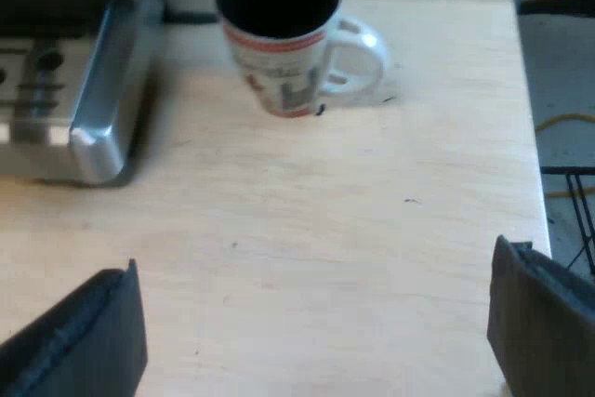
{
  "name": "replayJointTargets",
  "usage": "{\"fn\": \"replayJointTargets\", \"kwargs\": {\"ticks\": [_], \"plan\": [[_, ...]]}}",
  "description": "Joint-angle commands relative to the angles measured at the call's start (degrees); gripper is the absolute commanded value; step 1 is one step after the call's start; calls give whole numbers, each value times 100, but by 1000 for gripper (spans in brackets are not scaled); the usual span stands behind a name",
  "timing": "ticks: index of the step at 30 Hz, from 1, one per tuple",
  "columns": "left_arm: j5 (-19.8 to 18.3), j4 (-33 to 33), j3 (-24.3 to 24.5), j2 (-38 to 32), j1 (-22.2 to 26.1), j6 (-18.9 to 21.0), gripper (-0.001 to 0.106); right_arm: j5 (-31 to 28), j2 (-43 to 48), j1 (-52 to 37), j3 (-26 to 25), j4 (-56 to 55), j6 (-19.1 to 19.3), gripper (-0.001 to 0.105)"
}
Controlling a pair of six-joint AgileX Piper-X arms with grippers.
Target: Grind coffee beans and then tamp
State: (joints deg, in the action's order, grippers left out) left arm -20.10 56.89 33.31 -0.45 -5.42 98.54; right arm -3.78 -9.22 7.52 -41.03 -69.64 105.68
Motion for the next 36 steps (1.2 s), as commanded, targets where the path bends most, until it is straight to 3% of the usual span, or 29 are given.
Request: {"fn": "replayJointTargets", "kwargs": {"ticks": [1,12,13,16,19,22,27,36], "plan": [[-263,-74,42,304,-296,66,80,183,-539,623,-486,-315,276,76],[-781,-277,42,1081,-1327,30,80,1123,-1533,1960,-702,-299,389,76],[-1059,-413,24,1282,-1523,16,80,1246,-1612,2126,-702,-299,388,76],[-1197,-510,17,1519,-1790,-17,80,1340,-1734,2571,-702,-299,388,76],[-1232,-561,15,1723,-2104,-293,80,1221,-1759,2978,-648,-197,310,72],[-1231,-625,2,1926,-2434,-496,80,924,-1759,3357,-531,63,-17,72],[-1231,-1120,-243,2199,-2762,-500,80,717,-1769,3734,-390,478,-254,72],[-1318,-2304,-681,2306,-2871,-500,80,-797,-1765,5203,222,1791,-1244,71]]}}
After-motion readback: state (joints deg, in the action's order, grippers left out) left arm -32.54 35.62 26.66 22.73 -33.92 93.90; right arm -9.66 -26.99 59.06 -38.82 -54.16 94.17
